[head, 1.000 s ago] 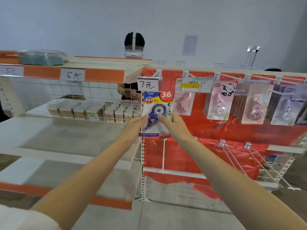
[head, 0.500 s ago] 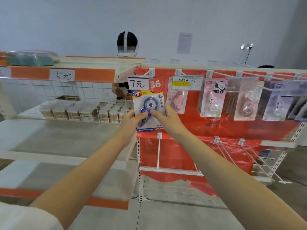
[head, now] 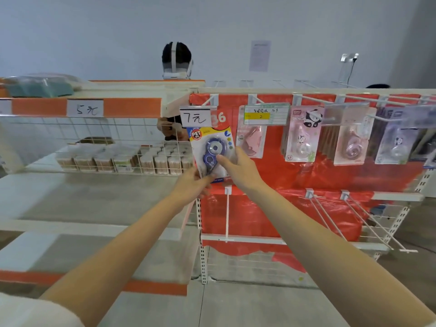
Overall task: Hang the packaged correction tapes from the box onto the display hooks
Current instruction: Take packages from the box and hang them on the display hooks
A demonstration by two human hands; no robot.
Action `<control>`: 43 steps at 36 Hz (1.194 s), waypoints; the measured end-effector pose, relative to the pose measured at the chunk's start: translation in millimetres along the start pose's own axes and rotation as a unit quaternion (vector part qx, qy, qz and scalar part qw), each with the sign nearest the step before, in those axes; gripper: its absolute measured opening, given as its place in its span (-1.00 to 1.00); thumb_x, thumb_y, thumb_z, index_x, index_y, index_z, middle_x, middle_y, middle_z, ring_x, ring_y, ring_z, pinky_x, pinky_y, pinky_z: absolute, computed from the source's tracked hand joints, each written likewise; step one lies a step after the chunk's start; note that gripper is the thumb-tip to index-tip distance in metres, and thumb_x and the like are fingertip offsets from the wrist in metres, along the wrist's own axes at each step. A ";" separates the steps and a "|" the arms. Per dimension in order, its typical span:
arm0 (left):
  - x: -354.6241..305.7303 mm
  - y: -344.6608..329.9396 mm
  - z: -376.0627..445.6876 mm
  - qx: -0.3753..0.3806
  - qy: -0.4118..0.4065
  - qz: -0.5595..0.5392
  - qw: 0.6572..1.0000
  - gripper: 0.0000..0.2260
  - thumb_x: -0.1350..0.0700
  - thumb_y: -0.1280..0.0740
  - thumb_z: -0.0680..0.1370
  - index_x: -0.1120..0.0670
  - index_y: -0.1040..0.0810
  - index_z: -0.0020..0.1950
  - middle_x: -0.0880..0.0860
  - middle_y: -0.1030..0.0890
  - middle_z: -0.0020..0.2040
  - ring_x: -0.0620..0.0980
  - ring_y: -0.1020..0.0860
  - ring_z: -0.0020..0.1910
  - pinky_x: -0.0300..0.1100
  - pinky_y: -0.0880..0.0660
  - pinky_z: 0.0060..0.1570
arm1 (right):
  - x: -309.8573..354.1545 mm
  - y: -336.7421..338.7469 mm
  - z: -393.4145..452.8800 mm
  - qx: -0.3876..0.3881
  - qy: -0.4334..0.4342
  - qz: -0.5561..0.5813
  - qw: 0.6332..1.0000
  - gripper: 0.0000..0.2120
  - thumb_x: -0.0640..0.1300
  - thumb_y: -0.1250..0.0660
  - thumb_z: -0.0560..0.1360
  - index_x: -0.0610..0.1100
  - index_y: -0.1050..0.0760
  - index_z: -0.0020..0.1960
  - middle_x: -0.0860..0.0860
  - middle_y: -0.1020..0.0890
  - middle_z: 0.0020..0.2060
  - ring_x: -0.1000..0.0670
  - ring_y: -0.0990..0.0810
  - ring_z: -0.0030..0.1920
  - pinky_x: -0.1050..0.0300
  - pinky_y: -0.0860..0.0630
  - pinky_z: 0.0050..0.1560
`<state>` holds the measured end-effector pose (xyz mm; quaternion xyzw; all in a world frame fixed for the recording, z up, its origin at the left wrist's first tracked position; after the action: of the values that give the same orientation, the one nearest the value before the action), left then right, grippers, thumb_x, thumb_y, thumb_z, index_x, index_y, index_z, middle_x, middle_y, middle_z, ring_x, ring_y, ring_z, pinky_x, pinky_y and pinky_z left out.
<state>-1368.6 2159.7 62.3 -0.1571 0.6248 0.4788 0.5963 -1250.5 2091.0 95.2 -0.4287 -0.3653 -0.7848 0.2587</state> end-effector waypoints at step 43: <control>5.5 9.7 15.5 0.046 -0.134 0.448 0.883 -0.76 0.09 -0.29 0.56 0.13 -0.50 0.19 0.10 -0.49 0.15 0.06 -0.46 0.14 -0.15 -0.36 0.08 | -41.7 -12.4 78.8 0.085 -0.041 -0.329 0.939 -0.60 0.00 -0.21 0.60 -0.28 -0.30 0.28 -0.25 -0.53 0.17 -0.26 -0.50 0.18 -0.03 -0.42 0.02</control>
<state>-1368.1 2178.8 64.0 0.2328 0.5639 0.6824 0.4028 -1200.4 2164.9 83.6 -0.2922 -0.5618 -0.7739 0.0064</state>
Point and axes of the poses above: each hand's wrist, its own z-axis towards the middle knuckle, its own y-axis out of the back of the hand, x = y × z, the point moved 8 cm from there along z, towards the middle knuckle
